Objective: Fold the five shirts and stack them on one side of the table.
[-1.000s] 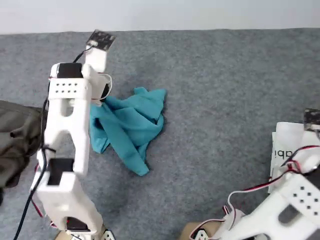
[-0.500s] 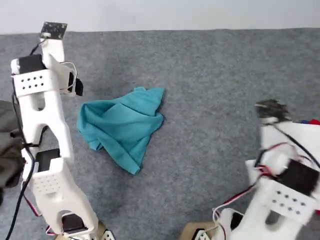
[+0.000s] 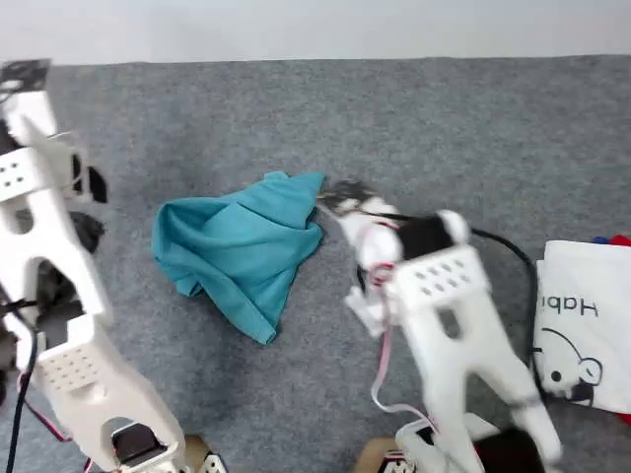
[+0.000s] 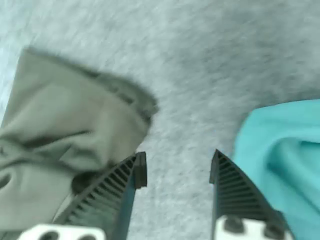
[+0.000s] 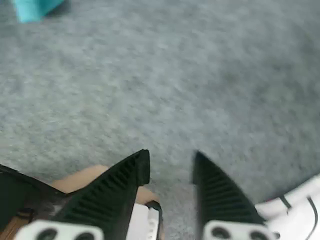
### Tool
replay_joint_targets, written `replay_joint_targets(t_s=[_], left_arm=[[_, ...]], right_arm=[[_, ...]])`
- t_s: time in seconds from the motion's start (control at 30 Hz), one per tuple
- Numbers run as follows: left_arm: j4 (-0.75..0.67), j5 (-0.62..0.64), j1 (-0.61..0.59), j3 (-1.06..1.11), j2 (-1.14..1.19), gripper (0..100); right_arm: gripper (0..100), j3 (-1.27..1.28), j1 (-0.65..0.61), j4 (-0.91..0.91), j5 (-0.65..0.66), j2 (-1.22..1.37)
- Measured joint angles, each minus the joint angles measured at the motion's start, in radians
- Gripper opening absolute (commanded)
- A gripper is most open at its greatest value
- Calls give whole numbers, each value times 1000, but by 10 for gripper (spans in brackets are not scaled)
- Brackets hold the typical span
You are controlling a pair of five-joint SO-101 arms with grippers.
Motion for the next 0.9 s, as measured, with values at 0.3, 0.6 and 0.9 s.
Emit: replay_joint_targets(t_s=[0.3, 0.6, 0.9], left_arm=[[0, 0, -104, 12, 0, 210], [0, 0, -133, 12, 0, 209], [0, 0, -133, 12, 0, 209]], right_arm=[[217, -350, -259, -23, -63, 450], [217, -681, -430, 32, -216, 746], [216, -753, -539, 40, -316, 855]])
